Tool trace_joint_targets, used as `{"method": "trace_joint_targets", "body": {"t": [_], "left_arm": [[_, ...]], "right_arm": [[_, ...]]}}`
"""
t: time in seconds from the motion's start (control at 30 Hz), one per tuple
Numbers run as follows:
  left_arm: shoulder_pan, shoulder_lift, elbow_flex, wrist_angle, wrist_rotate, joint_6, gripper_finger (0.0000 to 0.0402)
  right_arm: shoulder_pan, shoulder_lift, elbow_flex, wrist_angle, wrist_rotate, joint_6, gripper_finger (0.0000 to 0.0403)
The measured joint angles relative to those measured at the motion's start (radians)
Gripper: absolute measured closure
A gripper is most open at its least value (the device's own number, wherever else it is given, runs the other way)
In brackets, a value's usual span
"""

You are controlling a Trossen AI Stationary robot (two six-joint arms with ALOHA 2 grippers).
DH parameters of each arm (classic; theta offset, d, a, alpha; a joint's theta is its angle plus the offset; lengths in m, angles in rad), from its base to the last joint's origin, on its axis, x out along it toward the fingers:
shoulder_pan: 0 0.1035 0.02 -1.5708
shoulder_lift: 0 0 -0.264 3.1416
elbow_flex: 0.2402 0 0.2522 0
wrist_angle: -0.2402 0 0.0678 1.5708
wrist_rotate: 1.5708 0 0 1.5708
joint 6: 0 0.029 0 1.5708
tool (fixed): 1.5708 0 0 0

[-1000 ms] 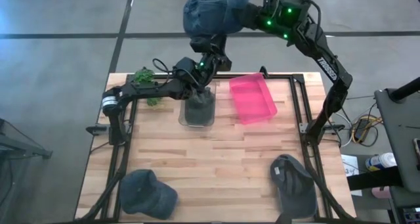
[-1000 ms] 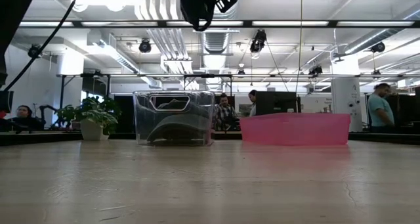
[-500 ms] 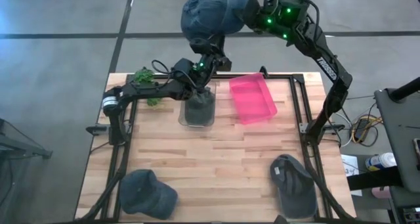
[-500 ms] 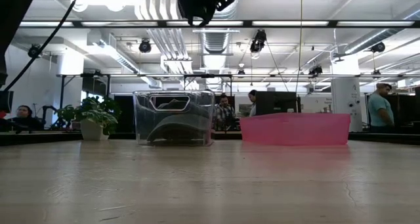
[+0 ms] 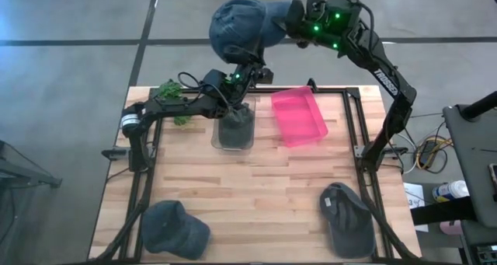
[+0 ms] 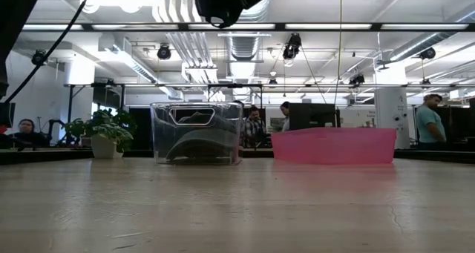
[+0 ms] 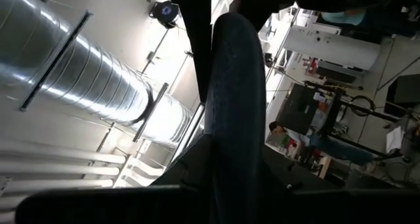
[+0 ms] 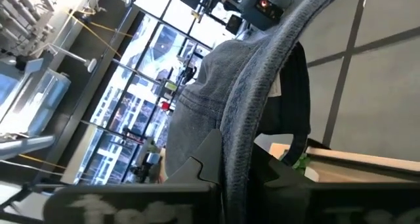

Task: Pick & Place hat
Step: Put the middle blue cap into the red bin

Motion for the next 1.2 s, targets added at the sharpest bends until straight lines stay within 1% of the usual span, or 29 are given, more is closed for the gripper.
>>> {"method": "trace_joint_targets", "body": {"t": [0.13, 0.2, 0.27, 0.37, 0.47, 0.57, 0.67, 0.73, 0.87, 0.97, 1.03, 1.1, 1.17, 1.2], "left_arm": [[0.0, 0.0, 0.0, 0.0, -0.018, 0.0, 0.0324], [0.0, 0.0, -0.001, -0.002, -0.033, 0.001, 0.0331], [0.0, 0.0, -0.001, -0.01, -0.049, 0.002, 0.0347], [0.0, 0.0, -0.001, -0.038, -0.08, 0.003, 0.0385], [0.0, 0.0, -0.001, -0.045, -0.088, 0.015, 0.0392], [-0.001, -0.002, -0.001, -0.045, -0.089, 0.022, 0.0395], [0.0, -0.002, -0.001, -0.044, -0.103, 0.023, 0.0396], [0.002, -0.002, -0.001, -0.051, -0.135, 0.029, 0.0397], [0.006, -0.002, -0.003, -0.065, -0.152, 0.053, 0.0397], [0.011, -0.006, -0.002, -0.037, -0.16, 0.048, 0.0397], [0.012, -0.016, 0.001, -0.026, -0.154, 0.037, 0.0397], [0.01, -0.017, 0.002, -0.04, -0.126, 0.016, 0.0397], [0.001, -0.012, 0.0, -0.084, -0.082, -0.014, 0.0397], [-0.004, -0.01, -0.001, -0.115, -0.059, -0.034, 0.0397]], "right_arm": [[0.005, 0.0, -0.014, 0.0, 0.003, -0.002, 0.039], [0.005, 0.001, -0.018, 0.0, 0.007, -0.02, 0.039], [0.005, 0.001, -0.021, -0.002, 0.02, -0.046, 0.039], [0.005, 0.003, -0.022, -0.011, 0.037, -0.057, 0.039], [0.005, 0.004, -0.025, -0.012, 0.053, -0.076, 0.0385], [0.005, 0.004, -0.026, -0.012, 0.055, -0.124, 0.0361], [0.005, 0.003, -0.026, -0.038, 0.059, -0.192, 0.032], [0.006, -0.007, -0.026, -0.102, 0.089, -0.258, 0.029], [0.003, -0.06, -0.025, -0.297, 0.188, -0.441, 0.0237], [0.008, -0.108, -0.026, -0.461, 0.27, -0.666, 0.0211], [0.02, -0.134, -0.026, -0.552, 0.308, -0.767, 0.0202], [0.04, -0.163, -0.026, -0.674, 0.319, -0.822, 0.0199], [0.062, -0.183, -0.03, -0.805, 0.321, -0.849, 0.02], [0.073, -0.191, -0.038, -0.873, 0.324, -0.829, 0.0203]]}}
